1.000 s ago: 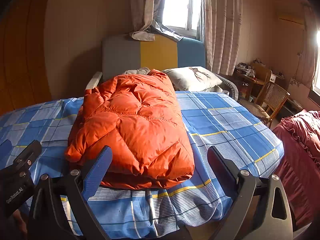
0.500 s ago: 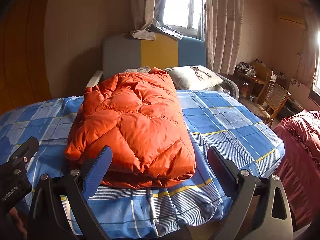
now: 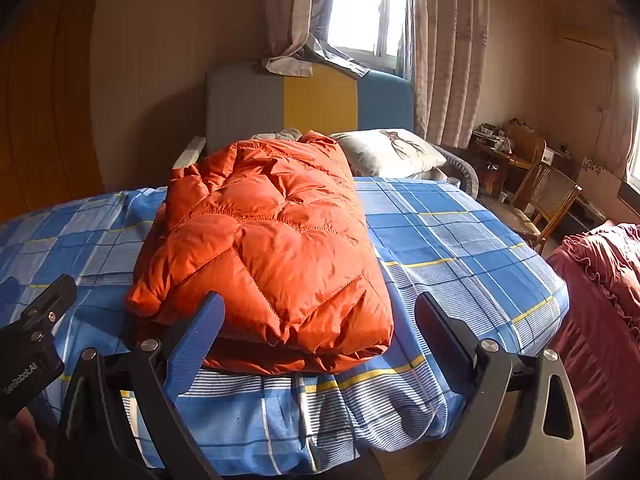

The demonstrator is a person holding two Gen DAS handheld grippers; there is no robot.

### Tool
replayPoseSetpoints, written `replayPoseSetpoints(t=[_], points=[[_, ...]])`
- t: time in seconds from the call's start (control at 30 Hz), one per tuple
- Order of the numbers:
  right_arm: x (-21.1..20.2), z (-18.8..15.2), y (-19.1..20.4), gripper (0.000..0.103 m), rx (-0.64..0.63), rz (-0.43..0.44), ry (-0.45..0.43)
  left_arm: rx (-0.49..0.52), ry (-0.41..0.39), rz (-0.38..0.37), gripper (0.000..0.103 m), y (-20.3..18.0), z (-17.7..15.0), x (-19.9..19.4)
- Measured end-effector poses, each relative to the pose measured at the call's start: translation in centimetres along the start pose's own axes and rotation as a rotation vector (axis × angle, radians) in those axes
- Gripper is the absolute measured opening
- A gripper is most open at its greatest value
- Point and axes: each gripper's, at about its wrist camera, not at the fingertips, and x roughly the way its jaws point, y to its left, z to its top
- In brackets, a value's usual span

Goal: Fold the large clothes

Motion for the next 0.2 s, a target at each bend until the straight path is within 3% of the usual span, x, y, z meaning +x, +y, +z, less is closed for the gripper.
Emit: replayPoseSetpoints(t=[0.2], points=[[0.13,0.05,-0.04,0.095,0.006,0.004,0.007,-0.012,0.016,0.005,0.101,0.3,-0.25,0.43]])
